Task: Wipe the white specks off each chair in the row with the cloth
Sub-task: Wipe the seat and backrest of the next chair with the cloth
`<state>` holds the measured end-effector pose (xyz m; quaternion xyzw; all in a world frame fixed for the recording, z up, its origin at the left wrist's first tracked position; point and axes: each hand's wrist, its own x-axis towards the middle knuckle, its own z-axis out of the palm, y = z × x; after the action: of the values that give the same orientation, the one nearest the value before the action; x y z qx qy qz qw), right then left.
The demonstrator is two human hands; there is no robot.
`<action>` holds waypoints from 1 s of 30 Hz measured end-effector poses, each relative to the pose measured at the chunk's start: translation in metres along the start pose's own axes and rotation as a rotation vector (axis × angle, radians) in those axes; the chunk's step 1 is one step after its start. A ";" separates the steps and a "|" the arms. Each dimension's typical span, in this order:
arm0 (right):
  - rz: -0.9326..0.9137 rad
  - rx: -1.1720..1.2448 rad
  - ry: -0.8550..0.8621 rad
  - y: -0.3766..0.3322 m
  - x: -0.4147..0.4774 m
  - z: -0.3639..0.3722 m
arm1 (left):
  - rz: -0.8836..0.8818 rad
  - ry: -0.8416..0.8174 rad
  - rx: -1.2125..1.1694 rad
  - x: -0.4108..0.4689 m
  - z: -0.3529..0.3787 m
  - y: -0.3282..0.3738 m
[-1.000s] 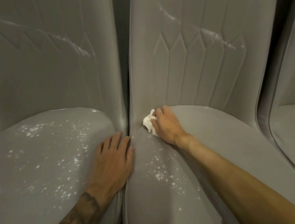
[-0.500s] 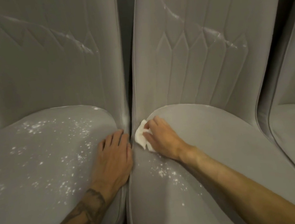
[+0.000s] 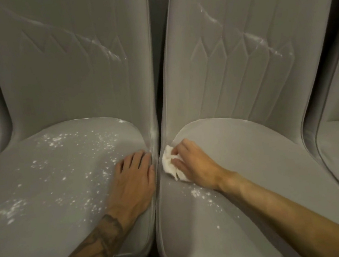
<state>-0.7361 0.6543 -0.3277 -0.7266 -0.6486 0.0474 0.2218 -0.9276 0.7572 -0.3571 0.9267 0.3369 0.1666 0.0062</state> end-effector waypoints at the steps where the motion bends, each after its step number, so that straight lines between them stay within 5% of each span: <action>1: 0.006 -0.018 0.003 0.005 0.005 -0.002 | -0.001 0.005 -0.007 -0.001 0.000 0.000; 6: 0.157 -0.043 0.085 0.001 0.026 0.006 | -0.005 -0.008 0.002 0.000 0.001 -0.002; 11: -0.045 -0.056 -0.014 -0.017 -0.002 0.007 | 0.001 -0.017 0.010 -0.002 0.000 -0.002; 17: 0.169 -0.058 0.086 -0.001 0.027 0.003 | -0.014 -0.042 0.006 0.000 -0.002 -0.001; 22: -0.035 -0.028 -0.021 -0.013 -0.017 -0.001 | -0.006 -0.073 0.009 -0.003 -0.002 -0.003; 27: 0.193 -0.080 0.083 0.022 0.009 -0.010 | -0.014 -0.067 -0.013 -0.002 -0.006 0.001; 30: 0.155 -0.060 0.079 -0.001 0.006 0.002 | -0.016 -0.068 -0.017 -0.002 -0.006 0.000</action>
<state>-0.7368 0.6602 -0.3280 -0.7822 -0.5824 0.0164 0.2208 -0.9311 0.7557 -0.3521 0.9291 0.3423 0.1378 0.0268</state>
